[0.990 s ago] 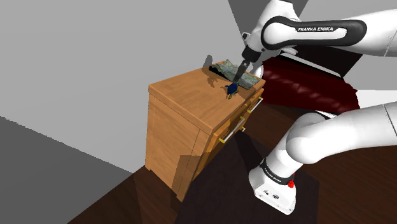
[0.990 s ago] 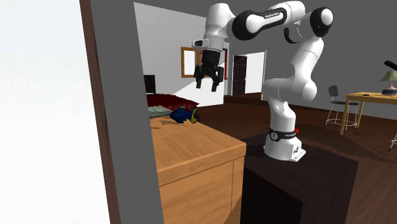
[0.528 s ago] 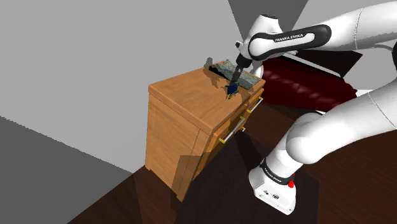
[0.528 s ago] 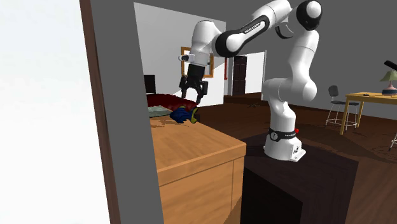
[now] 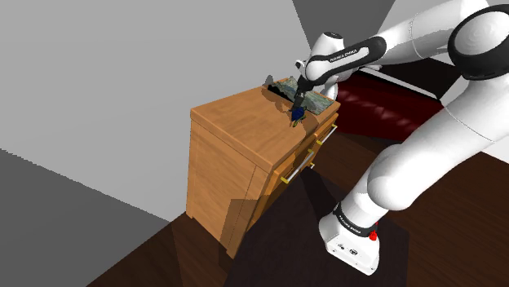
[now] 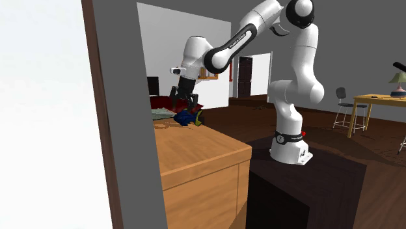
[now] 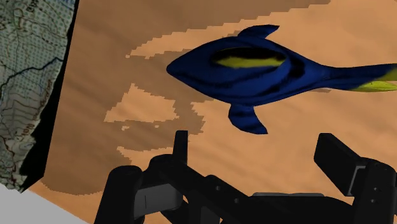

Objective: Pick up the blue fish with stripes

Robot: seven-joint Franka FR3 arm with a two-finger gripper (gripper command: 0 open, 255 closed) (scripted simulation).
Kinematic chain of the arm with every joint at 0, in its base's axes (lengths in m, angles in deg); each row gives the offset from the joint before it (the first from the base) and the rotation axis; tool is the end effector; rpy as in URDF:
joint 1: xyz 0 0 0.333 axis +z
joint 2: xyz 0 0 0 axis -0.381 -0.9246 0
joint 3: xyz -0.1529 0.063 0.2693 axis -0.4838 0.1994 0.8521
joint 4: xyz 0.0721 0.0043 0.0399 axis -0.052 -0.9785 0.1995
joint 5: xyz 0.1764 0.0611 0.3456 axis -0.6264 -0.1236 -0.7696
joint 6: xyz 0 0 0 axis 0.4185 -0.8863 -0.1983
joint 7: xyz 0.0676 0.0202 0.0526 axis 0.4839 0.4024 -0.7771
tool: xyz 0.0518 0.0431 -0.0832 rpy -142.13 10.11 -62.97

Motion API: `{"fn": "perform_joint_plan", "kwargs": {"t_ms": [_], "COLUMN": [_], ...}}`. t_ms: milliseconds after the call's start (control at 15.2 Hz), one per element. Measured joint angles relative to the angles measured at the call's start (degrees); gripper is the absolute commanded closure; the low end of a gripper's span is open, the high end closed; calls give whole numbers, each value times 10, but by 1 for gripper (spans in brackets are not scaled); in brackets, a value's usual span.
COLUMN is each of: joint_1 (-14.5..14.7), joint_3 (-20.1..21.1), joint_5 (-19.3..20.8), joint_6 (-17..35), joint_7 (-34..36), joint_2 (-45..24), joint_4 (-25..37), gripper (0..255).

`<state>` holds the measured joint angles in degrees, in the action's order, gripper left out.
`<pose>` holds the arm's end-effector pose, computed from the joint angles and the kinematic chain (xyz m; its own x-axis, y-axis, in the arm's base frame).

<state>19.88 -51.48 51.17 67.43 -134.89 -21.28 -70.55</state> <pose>0.4191 -0.2582 0.3951 0.8911 0.4472 0.0772 0.4168 -0.8738 0.2503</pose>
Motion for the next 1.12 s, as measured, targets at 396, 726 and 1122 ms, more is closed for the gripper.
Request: {"fn": "perform_joint_plan", "kwargs": {"t_ms": [396,726,1122], "joint_1": [3,5,5], "joint_3": [-9,-11,-11], "joint_5": [-14,-21,-21], "joint_6": [58,72,72], "joint_7": [-12,-16,-16], "joint_2": [-42,-55,-55], "joint_4": [-16,-17,-17], "gripper": [0,255,255]}}
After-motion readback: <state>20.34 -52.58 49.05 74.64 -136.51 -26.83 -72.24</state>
